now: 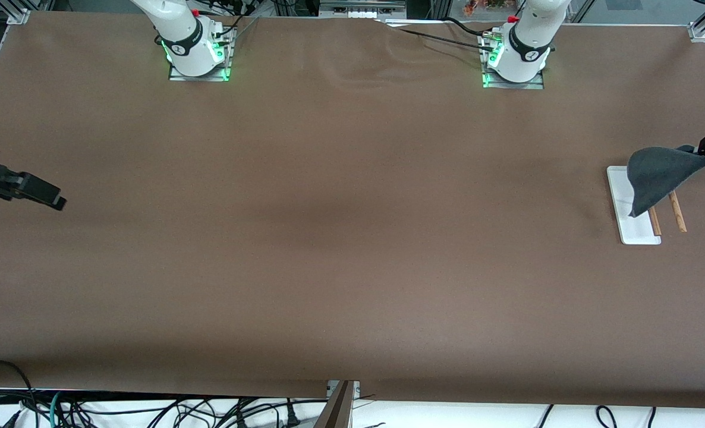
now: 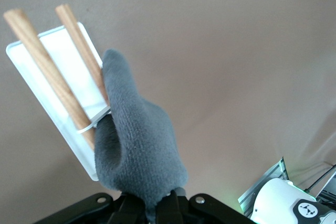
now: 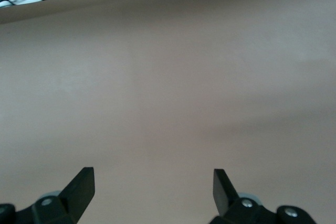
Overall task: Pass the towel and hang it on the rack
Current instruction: 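Drape the towel over the wooden rods with the left gripper, then release the towel on the rods and raise the left gripper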
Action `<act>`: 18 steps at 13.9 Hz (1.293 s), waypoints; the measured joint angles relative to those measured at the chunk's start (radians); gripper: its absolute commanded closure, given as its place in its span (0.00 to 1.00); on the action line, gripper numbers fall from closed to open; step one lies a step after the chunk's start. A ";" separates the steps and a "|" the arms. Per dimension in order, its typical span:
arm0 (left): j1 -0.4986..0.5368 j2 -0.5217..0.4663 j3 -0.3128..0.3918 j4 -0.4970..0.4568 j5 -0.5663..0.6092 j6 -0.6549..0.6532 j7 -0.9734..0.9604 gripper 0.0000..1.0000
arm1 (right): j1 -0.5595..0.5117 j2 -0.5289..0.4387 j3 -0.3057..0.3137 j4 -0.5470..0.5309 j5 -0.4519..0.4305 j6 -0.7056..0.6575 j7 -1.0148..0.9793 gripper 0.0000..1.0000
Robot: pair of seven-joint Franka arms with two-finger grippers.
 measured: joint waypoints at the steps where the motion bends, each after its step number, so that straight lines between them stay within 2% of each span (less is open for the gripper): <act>1: 0.013 0.026 0.000 0.008 0.006 0.000 0.016 1.00 | -0.005 -0.029 -0.013 -0.033 0.000 -0.005 0.000 0.00; 3: 0.035 0.078 0.000 0.036 0.010 0.003 0.052 1.00 | -0.012 -0.083 -0.022 -0.102 0.000 -0.011 -0.002 0.00; 5: 0.048 0.131 0.000 0.102 0.025 0.003 0.095 1.00 | -0.017 -0.121 -0.022 -0.150 -0.006 -0.023 -0.074 0.00; 9: 0.080 0.204 0.000 0.170 0.034 0.002 0.137 1.00 | -0.029 -0.180 -0.025 -0.225 -0.010 -0.133 -0.197 0.00; 11: 0.095 0.227 0.000 0.182 0.034 0.003 0.160 0.80 | -0.027 -0.219 -0.023 -0.284 -0.011 -0.135 -0.206 0.00; 12: 0.101 0.239 0.000 0.191 0.034 0.003 0.186 0.59 | -0.015 -0.229 -0.021 -0.299 -0.020 -0.135 -0.210 0.00; 13: 0.108 0.254 0.000 0.204 0.034 0.004 0.222 0.07 | 0.006 -0.235 -0.019 -0.307 -0.037 -0.135 -0.211 0.00; 14: 0.117 0.272 0.000 0.223 0.034 0.004 0.257 0.00 | 0.025 -0.236 -0.016 -0.310 -0.048 -0.136 -0.210 0.00; 18: 0.139 0.322 -0.003 0.280 0.034 0.004 0.298 0.00 | 0.044 -0.237 -0.017 -0.312 -0.052 -0.141 -0.211 0.00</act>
